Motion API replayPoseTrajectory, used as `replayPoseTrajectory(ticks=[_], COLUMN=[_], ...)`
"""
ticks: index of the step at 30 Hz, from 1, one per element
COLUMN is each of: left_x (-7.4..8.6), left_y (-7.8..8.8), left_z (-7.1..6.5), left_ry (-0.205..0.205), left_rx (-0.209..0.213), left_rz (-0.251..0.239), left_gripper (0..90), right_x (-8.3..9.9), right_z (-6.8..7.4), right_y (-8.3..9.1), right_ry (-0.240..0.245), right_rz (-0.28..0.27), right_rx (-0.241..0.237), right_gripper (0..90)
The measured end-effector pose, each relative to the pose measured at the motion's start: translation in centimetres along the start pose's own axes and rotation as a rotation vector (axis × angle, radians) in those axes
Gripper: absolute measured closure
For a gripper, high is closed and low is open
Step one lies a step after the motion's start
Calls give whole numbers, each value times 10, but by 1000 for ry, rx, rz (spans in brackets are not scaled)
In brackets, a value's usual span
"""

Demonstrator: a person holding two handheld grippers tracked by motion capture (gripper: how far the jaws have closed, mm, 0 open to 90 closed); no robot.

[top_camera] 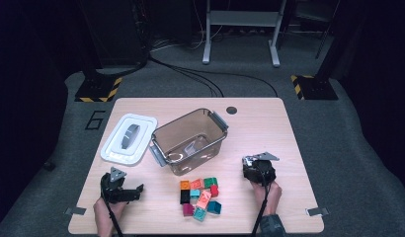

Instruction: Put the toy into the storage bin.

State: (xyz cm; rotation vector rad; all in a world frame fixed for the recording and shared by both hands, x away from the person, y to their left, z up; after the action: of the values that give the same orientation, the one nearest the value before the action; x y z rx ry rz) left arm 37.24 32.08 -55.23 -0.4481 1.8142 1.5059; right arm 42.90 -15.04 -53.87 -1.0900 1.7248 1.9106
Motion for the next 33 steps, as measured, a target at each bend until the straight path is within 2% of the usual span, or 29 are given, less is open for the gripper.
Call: replayPoseTrajectory(ticks=[5,7,12,25,33], left_x=[0,0,0,0,0], left_y=[0,0,0,0,0], left_z=[0,0,0,0,0], left_ry=[-3,-1,-4,-4,-4], left_rx=[-2,0,-2,-2,-2], left_rz=[-4,-2,-4,-4,-5], left_gripper=[4,4,5,5,6], right_x=[-2,-1,-4,-19,-30], right_z=[0,0,-5,-16,-21], right_y=[-1,-1,7,19,23], right_ry=[15,-1,0,-3,14], right_rz=[-1,-7,-24,-50,-18], right_rx=[11,16,-9,-29,-54], right_gripper=[468,470,472,473,473])
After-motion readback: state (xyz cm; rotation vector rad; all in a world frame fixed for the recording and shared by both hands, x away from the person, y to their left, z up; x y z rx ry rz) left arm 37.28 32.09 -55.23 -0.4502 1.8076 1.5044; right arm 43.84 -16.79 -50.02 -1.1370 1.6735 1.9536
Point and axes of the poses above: each handheld gripper's, and its own axes: y roughly backward along the jaws, x roughly out of its underside, z roughly to its left, the point moved 3 cm from there along -y, roughly forward along the jaws, and after that the axes turned 4 degrees about y, right-handed, at the moved point
